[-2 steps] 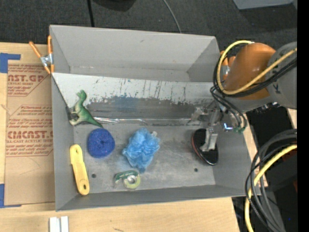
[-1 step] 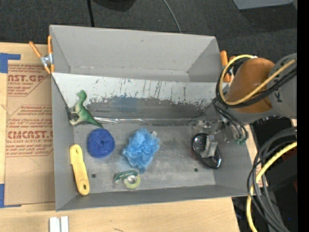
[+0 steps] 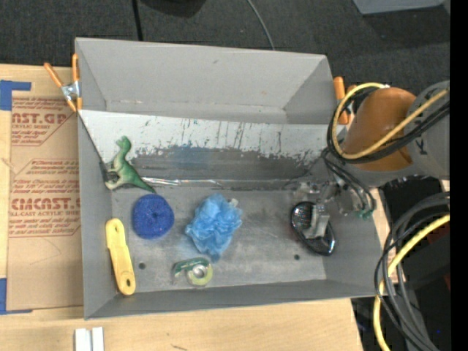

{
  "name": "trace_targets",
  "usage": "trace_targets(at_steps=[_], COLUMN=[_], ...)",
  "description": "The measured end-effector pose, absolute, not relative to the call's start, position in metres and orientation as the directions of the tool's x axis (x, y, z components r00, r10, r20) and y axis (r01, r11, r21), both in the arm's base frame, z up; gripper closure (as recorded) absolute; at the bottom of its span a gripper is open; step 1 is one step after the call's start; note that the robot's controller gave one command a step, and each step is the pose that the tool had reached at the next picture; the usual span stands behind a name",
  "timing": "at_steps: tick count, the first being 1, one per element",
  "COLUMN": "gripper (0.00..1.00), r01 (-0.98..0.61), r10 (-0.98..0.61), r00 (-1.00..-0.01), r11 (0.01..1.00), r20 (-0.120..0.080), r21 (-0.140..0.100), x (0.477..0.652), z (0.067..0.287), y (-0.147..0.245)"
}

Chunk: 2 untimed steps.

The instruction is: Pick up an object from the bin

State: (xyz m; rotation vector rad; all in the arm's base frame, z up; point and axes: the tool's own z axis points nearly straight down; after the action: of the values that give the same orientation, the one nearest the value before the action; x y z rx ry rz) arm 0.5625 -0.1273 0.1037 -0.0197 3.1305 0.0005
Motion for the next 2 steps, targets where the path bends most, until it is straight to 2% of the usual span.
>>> trace_targets(at_steps=[1,2], gripper=[1.00,1.00], r01=[-0.053,-0.053], r10=[-0.053,-0.053], r00=[-0.998,-0.998], r11=[0.999,0.999], r20=[-0.014,-0.014], r21=[-0.001,-0.001], x=[0.5579,0.5579], z=[0.2091,0.2091], y=[-0.1138,-0.1137])
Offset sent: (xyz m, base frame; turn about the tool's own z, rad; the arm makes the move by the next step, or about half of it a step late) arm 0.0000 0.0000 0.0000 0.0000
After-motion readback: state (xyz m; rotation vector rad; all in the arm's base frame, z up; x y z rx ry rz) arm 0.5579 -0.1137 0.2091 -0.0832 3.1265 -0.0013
